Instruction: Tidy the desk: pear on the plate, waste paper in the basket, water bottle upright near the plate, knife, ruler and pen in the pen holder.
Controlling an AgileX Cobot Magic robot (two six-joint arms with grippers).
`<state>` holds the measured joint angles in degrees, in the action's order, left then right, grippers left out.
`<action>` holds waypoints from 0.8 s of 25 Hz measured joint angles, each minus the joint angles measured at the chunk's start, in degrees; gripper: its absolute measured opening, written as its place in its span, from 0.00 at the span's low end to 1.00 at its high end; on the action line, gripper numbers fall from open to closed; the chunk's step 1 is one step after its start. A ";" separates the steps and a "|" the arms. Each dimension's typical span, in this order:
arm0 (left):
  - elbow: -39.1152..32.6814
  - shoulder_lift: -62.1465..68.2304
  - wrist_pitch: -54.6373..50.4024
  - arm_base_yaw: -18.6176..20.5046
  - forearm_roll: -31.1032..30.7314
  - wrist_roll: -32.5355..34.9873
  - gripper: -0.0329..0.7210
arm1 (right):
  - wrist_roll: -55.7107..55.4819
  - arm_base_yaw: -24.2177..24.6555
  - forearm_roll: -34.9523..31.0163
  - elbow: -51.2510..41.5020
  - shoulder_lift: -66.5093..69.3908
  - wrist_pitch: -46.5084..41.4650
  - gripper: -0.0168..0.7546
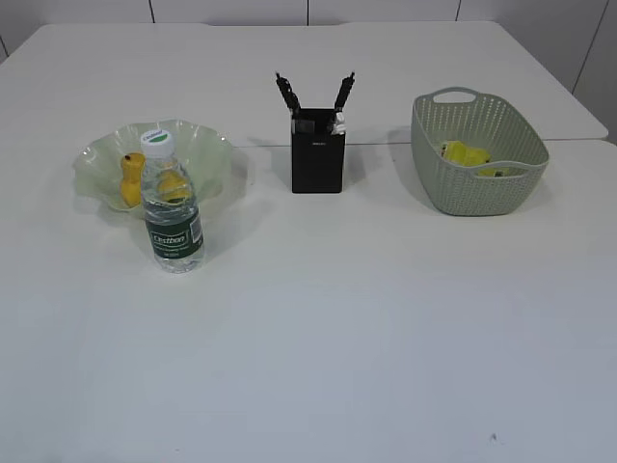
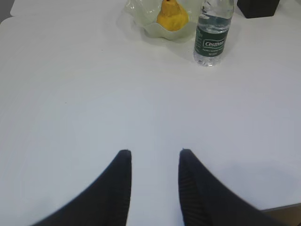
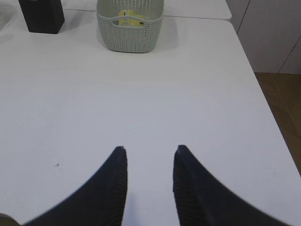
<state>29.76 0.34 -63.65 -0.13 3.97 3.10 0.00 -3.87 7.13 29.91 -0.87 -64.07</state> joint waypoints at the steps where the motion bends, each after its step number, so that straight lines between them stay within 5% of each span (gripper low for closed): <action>1: 0.00 0.00 0.00 0.00 0.00 0.00 0.36 | 0.00 0.11 0.00 0.00 0.00 0.00 0.34; 20: 0.00 0.00 0.00 0.00 0.00 0.00 0.36 | 0.00 0.20 0.00 0.00 0.00 0.00 0.34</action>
<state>29.76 0.34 -63.65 -0.13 3.97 3.10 0.00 -3.66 7.13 29.91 -0.87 -64.07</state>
